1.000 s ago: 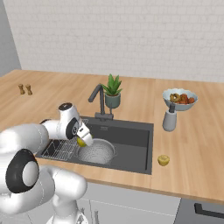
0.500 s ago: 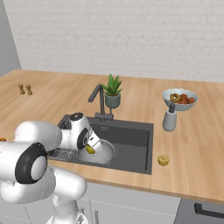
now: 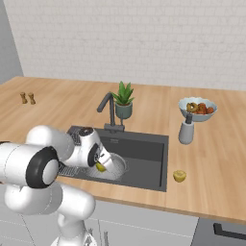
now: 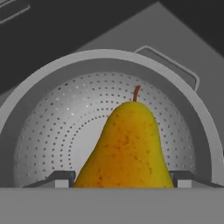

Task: Put the colander in the sink, put the kiwi, pear, tangerine in the colander, and turn on the sink faucet and pour water over the colander.

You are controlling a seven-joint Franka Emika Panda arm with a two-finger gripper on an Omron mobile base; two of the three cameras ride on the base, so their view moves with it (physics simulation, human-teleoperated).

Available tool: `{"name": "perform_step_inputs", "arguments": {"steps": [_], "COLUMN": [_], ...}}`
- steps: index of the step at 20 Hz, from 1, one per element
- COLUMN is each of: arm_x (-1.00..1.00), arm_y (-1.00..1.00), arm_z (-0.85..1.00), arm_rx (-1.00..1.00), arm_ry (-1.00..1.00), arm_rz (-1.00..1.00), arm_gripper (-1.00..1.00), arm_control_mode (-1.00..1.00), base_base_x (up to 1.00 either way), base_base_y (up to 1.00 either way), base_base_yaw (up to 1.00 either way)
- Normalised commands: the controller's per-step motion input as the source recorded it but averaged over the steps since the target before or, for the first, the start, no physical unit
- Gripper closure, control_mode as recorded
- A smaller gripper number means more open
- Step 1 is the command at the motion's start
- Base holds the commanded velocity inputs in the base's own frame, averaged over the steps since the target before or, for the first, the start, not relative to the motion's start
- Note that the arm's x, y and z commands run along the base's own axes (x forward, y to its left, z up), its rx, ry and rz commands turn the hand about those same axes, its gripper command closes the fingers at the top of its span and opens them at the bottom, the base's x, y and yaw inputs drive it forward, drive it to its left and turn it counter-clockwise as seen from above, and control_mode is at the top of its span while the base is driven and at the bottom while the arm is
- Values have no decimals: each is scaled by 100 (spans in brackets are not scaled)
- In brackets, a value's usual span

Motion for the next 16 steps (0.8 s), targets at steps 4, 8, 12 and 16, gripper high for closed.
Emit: {"name": "perform_step_inputs", "arguments": {"steps": [4, 8, 12, 16], "arm_x": [0, 0, 0, -6], "arm_y": [0, 0, 0, -4], "arm_z": [-33, -28, -20, -2], "arm_rx": [0, 0, 0, 0], "arm_ry": [0, 0, 0, -2], "arm_rz": [0, 0, 0, 0], "arm_gripper": [100, 100, -100, -100], "arm_control_mode": [-100, -100, -100, -100], "base_base_x": [0, 0, 0, 0], "base_base_y": [0, 0, 0, 0], "base_base_yaw": [0, 0, 0, 0]}}
